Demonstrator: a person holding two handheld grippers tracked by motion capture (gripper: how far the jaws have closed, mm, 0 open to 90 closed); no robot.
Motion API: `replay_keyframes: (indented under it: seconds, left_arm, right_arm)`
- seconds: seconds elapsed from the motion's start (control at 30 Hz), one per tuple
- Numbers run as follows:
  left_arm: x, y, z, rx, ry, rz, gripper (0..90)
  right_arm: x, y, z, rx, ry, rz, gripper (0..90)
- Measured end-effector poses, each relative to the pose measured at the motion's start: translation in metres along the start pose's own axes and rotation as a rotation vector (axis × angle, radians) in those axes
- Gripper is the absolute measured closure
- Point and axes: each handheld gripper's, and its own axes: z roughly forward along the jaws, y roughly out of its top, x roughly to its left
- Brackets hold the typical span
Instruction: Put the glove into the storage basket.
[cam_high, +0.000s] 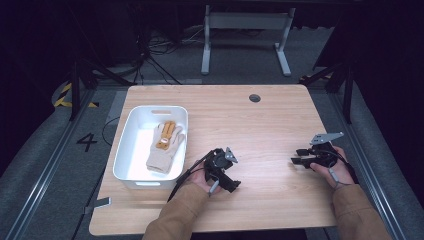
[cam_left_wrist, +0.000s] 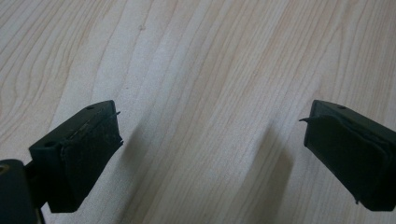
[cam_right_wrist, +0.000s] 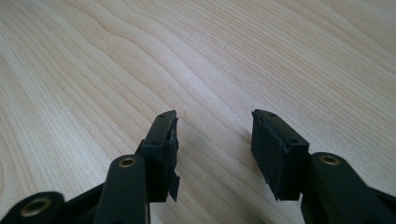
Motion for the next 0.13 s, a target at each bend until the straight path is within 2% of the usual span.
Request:
replay_keyframes:
  seconds: [0.13]
  left_arm:
    - [0.0012,0.0000,-0.0009,-0.006,-0.008,-0.002,4.3]
  right_arm:
    - [-0.0001,0.0002,0.0001,0.001,0.000,0.000,51.6]
